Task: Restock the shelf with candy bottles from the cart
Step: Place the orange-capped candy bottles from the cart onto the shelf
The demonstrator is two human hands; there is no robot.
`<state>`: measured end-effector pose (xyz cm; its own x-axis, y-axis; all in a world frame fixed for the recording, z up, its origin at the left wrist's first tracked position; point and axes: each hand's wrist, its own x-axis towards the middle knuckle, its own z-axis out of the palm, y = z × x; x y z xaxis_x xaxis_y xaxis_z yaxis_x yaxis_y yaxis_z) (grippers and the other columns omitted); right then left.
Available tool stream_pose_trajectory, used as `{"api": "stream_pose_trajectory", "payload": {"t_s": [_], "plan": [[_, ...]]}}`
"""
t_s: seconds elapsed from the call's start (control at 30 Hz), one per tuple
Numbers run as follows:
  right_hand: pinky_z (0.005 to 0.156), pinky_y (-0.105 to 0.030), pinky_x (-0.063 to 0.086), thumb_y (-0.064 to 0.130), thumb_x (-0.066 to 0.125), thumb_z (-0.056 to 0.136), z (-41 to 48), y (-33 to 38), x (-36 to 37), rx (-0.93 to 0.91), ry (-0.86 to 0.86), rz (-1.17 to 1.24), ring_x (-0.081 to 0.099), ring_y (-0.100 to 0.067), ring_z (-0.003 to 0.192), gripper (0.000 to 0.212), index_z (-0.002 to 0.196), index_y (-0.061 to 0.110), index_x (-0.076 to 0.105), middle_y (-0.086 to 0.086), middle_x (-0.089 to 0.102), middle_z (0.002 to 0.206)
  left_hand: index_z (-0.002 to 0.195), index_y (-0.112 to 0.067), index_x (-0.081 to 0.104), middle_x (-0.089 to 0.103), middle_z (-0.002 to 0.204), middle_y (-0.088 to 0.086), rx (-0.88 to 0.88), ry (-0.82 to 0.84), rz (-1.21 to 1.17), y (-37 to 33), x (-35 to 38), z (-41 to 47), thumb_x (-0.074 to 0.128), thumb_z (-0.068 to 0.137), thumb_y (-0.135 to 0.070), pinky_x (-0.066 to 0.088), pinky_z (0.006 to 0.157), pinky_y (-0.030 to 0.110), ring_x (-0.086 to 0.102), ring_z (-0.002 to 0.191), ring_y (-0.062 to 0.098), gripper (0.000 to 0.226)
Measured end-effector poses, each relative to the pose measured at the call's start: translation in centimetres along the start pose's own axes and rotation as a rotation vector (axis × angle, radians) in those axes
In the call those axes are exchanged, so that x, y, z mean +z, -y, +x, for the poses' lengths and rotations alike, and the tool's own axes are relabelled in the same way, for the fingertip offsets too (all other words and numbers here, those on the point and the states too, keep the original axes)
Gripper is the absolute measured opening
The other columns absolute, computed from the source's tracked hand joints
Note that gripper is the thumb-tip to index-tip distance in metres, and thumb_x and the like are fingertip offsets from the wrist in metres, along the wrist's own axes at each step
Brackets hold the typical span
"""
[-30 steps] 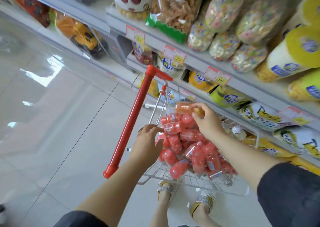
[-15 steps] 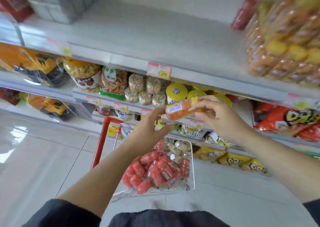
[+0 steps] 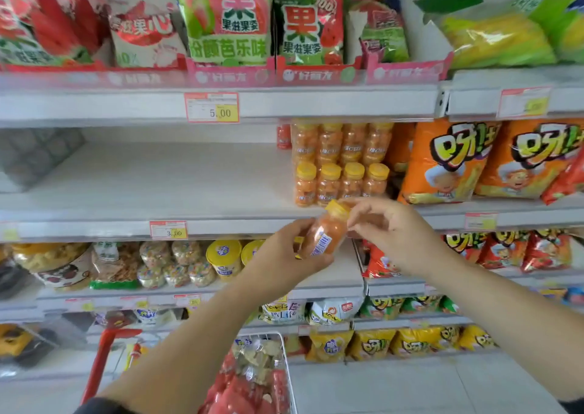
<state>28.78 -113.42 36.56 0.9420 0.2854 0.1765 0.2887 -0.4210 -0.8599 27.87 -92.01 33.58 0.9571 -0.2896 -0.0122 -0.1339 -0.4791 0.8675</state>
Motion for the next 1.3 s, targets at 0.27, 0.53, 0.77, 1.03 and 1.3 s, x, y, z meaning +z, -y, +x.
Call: {"api": "stream_pose_trajectory", "payload": {"t_s": [0.27, 0.53, 0.77, 1.03, 1.3], "plan": [[0.093, -0.042, 0.054, 0.051, 0.085, 0.065, 0.7, -2.5, -1.3, 0.278, -0.125, 0.313, 0.069, -0.009, 0.102, 0.052, 0.111, 0.041, 0.063, 0.013, 0.071, 0.11, 0.129, -0.037, 0.049, 0.053, 0.119, -0.015, 0.089, -0.215, -0.021, -3.9, 6.0, 4.1, 0.076, 0.076, -0.034, 0.05, 0.075, 0.021, 0.059, 0.095, 0.002, 0.059], [0.081, -0.043, 0.057, 0.01, 0.07, 0.088, 2.7, -3.3, -3.2, 0.326, -0.015, 0.628, 0.071, -0.016, 0.08, 0.031, 0.118, 0.01, 0.065, -0.002, 0.074, 0.096, 0.138, -0.036, 0.049, 0.062, 0.125, -0.01, -0.03, 0.042, -0.312, -3.0, 3.4, 5.1, 0.075, 0.085, -0.035, 0.052, 0.097, 0.034, 0.067, 0.106, 0.006, 0.059], [0.085, -0.04, 0.055, -0.005, 0.056, 0.091, 4.3, -3.9, -3.1, 0.328, 0.069, 0.727, 0.069, -0.03, 0.1, 0.031, 0.119, 0.007, 0.066, -0.019, 0.07, 0.113, 0.134, -0.026, 0.056, 0.069, 0.121, -0.004, -0.054, -0.022, -0.44, -2.2, 3.5, 6.3, 0.071, 0.09, -0.022, 0.056, 0.093, 0.039, 0.068, 0.108, 0.016, 0.046], [0.085, -0.026, 0.055, 0.028, 0.08, 0.08, 5.1, -3.6, -2.5, 0.202, -0.109, 0.169, 0.067, 0.0, 0.094, 0.034, 0.11, 0.031, 0.064, 0.013, 0.073, 0.101, 0.128, -0.035, 0.052, 0.063, 0.117, -0.019, 0.06, -0.256, -0.235, -3.1, 4.7, 8.1, 0.075, 0.085, -0.021, 0.056, 0.084, 0.021, 0.062, 0.104, 0.0, 0.05], [0.088, -0.034, 0.053, 0.031, 0.081, 0.078, 8.6, -6.0, -5.2, 0.069, -0.432, -0.074, 0.063, -0.008, 0.1, 0.047, 0.118, 0.033, 0.056, 0.009, 0.067, 0.106, 0.132, -0.029, 0.056, 0.052, 0.128, -0.01, 0.142, -0.346, 0.156, -3.2, 3.2, 11.6, 0.066, 0.091, -0.021, 0.036, 0.075, 0.005, 0.053, 0.104, 0.005, 0.043]]}}
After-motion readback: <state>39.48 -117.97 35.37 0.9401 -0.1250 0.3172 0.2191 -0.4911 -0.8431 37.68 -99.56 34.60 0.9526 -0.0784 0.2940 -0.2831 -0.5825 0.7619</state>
